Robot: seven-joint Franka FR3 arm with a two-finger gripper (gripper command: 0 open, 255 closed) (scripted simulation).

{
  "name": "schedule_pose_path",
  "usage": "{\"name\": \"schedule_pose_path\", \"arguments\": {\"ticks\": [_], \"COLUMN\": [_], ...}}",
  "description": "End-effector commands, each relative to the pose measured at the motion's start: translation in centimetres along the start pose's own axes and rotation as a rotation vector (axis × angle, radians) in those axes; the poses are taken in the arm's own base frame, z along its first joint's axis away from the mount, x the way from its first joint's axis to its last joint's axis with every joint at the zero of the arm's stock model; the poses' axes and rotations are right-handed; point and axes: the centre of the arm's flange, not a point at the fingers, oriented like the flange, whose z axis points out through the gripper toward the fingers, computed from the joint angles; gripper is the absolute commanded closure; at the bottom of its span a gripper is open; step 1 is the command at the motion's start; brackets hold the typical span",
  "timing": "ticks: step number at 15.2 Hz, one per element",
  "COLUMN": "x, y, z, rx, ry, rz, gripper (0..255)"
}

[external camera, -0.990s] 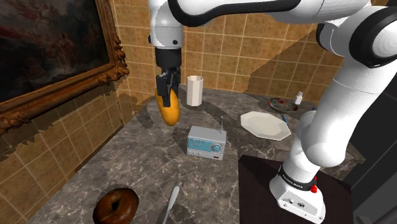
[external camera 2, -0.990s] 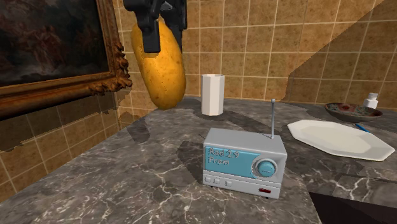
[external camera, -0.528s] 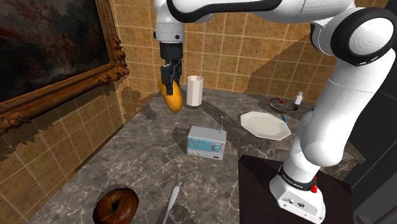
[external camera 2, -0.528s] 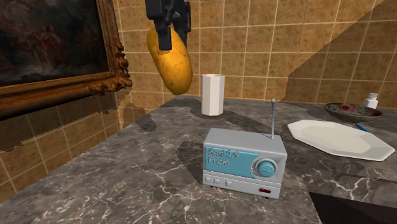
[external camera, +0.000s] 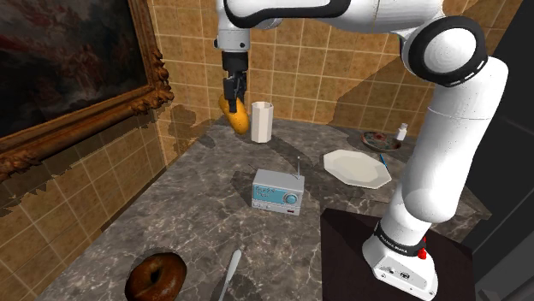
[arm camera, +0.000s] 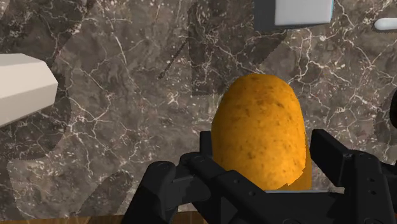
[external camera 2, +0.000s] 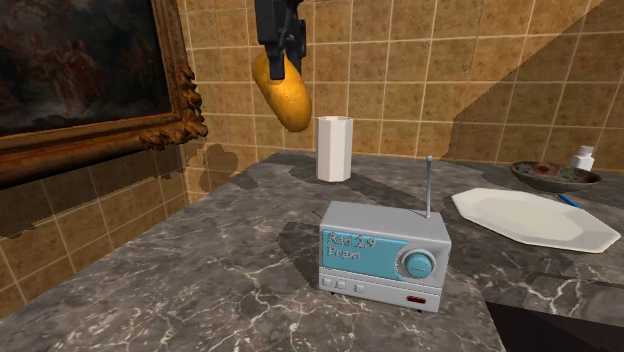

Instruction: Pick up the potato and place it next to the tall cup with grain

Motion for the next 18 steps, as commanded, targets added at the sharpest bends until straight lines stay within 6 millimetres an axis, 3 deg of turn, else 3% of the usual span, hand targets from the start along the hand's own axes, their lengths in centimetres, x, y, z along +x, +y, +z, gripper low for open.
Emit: {"name": "schedule_pose_path", "arguments": {"ticks": [1,8,9,18], "x": [0.7,2.8,3.2,3.4], "y": [2.7,11.7,13.7,14.0], "z": [-0.2,-0.8,-0.9,3.8], "rx": [0.0,0.0,0.0,0.0], "ry": [0.0,0.0,0.0,0.0], "rz": [-0.001,-0.001,-0.001,-0.001], "gripper": [255,255,255,255]}}
